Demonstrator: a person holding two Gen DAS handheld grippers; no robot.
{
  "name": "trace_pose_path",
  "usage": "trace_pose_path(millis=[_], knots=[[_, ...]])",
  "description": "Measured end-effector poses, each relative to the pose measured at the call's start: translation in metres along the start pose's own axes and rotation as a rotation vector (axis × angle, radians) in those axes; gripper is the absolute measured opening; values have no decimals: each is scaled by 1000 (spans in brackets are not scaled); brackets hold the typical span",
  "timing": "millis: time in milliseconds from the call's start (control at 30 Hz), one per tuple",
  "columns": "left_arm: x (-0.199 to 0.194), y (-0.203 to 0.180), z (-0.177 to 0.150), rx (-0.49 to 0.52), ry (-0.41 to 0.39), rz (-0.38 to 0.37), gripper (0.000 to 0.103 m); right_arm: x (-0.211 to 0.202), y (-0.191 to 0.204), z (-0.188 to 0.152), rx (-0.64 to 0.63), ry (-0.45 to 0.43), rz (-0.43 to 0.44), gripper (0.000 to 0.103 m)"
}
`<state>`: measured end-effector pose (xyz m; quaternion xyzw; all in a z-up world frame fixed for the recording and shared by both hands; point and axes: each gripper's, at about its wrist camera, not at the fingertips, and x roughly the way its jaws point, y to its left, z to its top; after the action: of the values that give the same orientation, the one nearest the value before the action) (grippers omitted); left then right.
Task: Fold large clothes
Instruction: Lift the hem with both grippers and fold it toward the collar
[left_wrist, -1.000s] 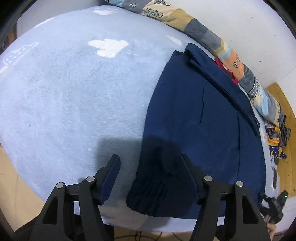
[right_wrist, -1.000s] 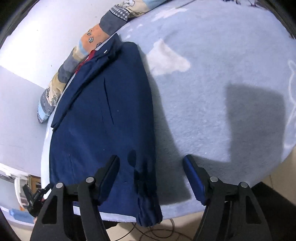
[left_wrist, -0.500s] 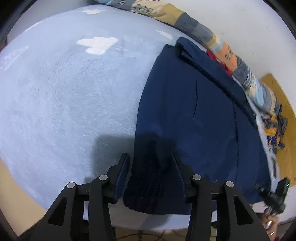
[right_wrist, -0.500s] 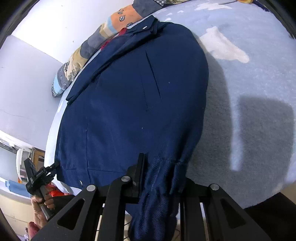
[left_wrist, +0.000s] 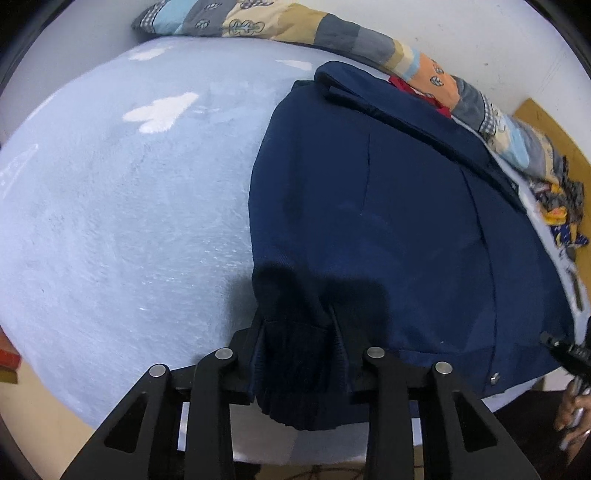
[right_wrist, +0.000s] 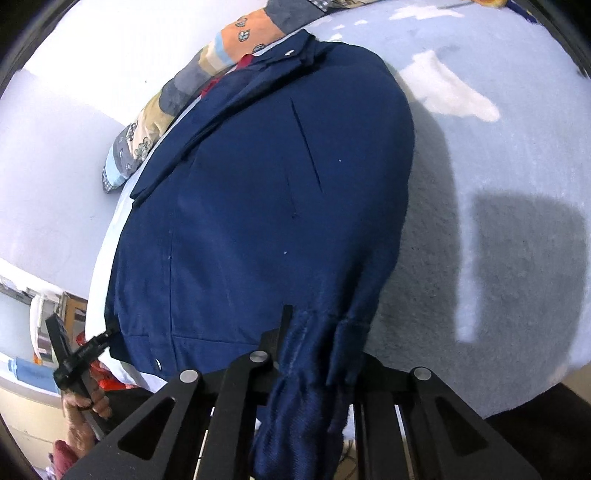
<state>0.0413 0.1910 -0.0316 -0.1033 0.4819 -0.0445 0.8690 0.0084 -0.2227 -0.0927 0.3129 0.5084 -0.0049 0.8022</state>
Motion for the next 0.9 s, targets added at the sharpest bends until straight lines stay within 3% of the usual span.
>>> trace_pose_path(millis=[133,267,333,400,433,500,600,667,700,767,867,900], knots=[[2,3,1,-93,-7,-40,41,1,-1,-1,21,3,5,15],[5,20,-5,-235,-29,-137,45,3,-6,-1,50,8,17,15],[4,22,-6,-238,-30,-161,43,3,-8,0,57,12,19,15],[0,22,-10,-253,-25,-229,39,4,-9,0,69,13,20,15],[-2,25,-12,-285,-31,-291,28,4,-9,0,74,13,21,15],[-7,36,-17,-364,-53,-408,28,4,-9,0,80,12,20,15],[1,45,-25,-386,-34,-316,31,4,-8,0,78,11,19,15],[2,46,-30,-409,-35,-318,34,3,-9,0,82,10,23,15],[1,45,-32,-406,-39,-320,37,3,-9,-1,82,9,23,15],[0,40,-32,-390,-54,-345,58,4,-8,-1,76,6,20,15],[-3,30,-30,-356,-97,-431,64,3,-7,-1,72,3,18,15],[-5,29,-28,-341,-130,-425,64,3,-8,-1,76,2,19,15]])
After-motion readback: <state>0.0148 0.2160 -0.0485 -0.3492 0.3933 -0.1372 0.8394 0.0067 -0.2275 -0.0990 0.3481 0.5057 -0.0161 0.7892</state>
